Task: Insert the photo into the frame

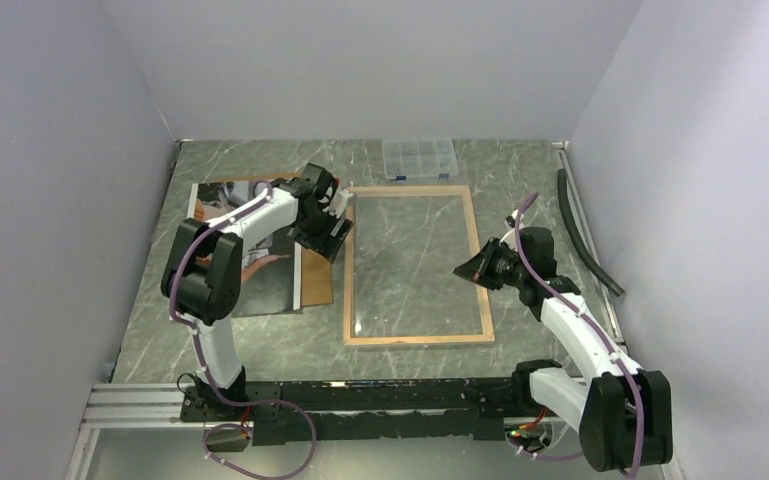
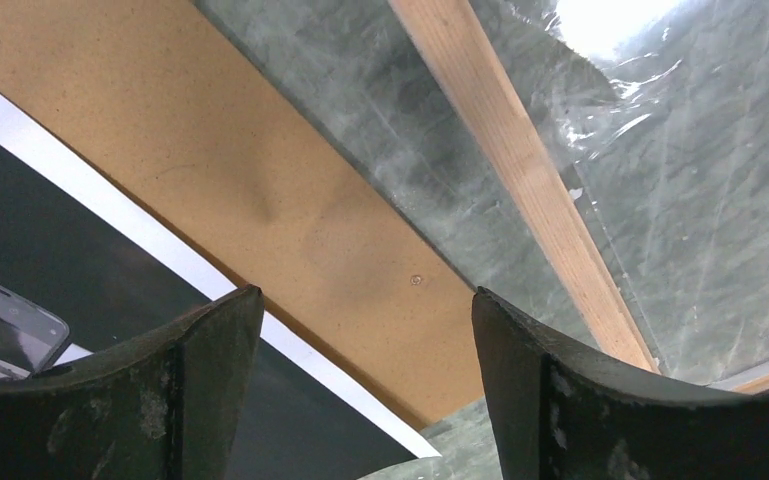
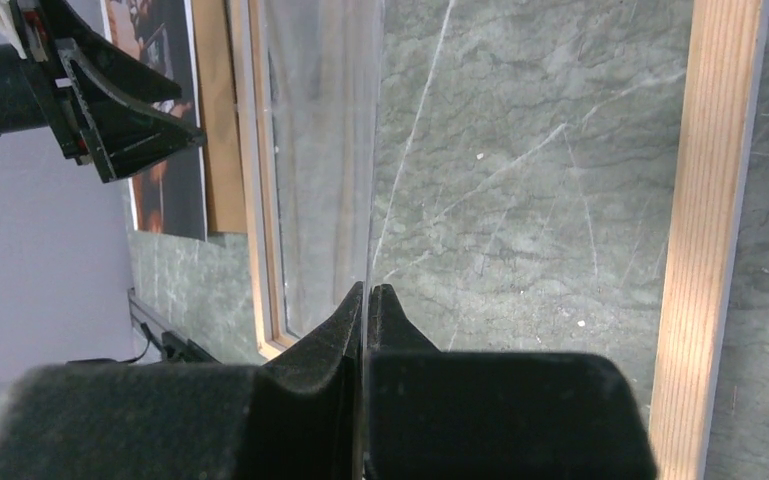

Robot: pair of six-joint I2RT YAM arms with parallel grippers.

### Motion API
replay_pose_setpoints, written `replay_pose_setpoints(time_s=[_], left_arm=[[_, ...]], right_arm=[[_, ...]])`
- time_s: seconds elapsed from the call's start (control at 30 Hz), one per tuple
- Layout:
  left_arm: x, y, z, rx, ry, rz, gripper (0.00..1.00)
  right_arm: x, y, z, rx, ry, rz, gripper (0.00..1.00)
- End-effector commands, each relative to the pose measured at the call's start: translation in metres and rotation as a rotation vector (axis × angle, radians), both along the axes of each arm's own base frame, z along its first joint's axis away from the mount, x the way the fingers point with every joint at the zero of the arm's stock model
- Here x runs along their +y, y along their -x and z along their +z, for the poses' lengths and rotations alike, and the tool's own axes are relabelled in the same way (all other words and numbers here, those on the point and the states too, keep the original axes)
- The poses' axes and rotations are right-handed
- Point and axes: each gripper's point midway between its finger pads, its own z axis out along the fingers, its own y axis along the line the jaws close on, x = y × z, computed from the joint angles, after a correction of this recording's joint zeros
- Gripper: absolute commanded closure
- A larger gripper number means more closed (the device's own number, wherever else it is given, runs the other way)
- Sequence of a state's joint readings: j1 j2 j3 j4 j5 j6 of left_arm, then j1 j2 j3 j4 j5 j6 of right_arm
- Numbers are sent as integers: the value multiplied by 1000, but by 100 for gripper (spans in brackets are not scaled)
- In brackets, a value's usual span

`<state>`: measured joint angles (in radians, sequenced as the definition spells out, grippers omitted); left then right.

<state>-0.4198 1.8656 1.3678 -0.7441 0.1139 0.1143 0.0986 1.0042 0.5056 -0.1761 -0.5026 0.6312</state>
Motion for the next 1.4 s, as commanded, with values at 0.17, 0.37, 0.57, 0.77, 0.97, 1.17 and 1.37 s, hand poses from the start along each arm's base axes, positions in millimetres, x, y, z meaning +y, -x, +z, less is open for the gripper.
replay_pose_setpoints(time_s=[0.17,0.37,0.57,0.77,0.97,1.17,1.37], left_arm=[[-11,-13,3,-39,-4,-11,19],[-15,-7,-11,-22,-16,-23,21],[-14,-5,-13,-14,-18,-26,25],[-18,-5,-1,-25,10,-30,25],[-16,-7,3,-35,9,-34,26],[-13,-5,2,-33,10,-35,27],[-9,-5,2,-26,22,-25,27]], right_arm=[[14,4,8,16,-104,92,100],[22,8,28,0,-198,107,100],[27,12,43,-16,-262,110,81],[22,4,62,-81,-195,125,34],[20,-10,71,-96,-152,136,23],[17,-18,75,-116,-116,132,22],[9,-18,79,-134,-41,121,22]])
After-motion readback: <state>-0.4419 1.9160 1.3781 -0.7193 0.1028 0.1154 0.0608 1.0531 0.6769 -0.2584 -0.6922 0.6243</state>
